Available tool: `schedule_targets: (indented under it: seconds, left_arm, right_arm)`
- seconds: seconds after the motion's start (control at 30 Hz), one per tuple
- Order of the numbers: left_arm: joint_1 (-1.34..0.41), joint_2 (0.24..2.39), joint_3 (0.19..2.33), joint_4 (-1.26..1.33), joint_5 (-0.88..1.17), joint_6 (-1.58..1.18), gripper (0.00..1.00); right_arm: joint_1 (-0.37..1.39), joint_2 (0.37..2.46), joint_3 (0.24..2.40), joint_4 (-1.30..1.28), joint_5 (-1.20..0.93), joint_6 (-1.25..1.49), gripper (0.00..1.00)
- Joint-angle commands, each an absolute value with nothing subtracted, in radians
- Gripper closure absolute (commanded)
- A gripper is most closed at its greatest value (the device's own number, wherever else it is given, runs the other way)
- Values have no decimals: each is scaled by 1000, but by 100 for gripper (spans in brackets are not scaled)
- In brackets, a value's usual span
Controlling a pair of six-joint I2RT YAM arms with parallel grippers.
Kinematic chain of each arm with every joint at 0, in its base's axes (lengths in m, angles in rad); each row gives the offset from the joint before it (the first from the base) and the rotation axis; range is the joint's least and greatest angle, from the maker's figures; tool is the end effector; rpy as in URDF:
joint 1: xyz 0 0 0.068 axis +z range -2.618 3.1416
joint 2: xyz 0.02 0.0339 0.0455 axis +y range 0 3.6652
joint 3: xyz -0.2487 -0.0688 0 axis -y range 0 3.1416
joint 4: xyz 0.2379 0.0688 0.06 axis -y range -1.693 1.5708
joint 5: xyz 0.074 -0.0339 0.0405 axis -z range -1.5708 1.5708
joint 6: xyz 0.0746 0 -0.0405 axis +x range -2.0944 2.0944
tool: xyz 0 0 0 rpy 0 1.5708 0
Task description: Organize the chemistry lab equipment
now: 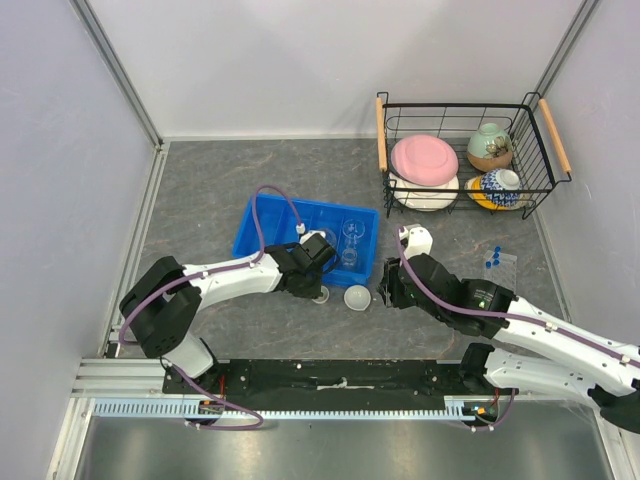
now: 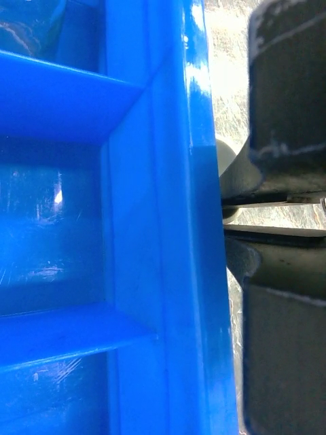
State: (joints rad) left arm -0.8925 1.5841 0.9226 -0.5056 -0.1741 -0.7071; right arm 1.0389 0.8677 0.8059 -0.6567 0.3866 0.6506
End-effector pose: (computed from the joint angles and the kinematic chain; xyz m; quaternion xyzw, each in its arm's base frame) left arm 0.2020 -0.2300 0.1278 0.0730 0.9734 -0.0839 0.2003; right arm 0.1298 0.1651 0.2542 -0.0945 0.8921 0.1872 0.4001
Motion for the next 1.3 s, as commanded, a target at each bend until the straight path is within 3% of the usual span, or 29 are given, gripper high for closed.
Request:
schedule_targets:
  seconds: [0.0,0.1,0.3,0.6,0.83,1.03,1.27]
  left_arm:
    - [-896,1546,920,-491,-202,-733,83]
    - [-894,1520,907,-503,-203,-733,98]
    - [-897,1410,905,-576,-199,-724,98]
    - [-896,1216,1073,-794,-285,-677,98]
    - [-821,1298,1241,-870,-345,-595,98]
    - [-631,1370,1276,-796,-212,-519,98]
    - [-549,1491,1305,-744,-167,-517,98]
  right_arm:
    - [1043,851,801,-646,396,667,53]
    - [1045,850,802,-649,394,670,54]
    - [1043,853,807,-650,391,672,54]
    - [1046,905,807,-608,379,664,55]
    - [1052,946,789,-568,371,657,55]
    - [1051,931,720,-535,383,676,53]
    - [1051,816,548,-413,385,836,55]
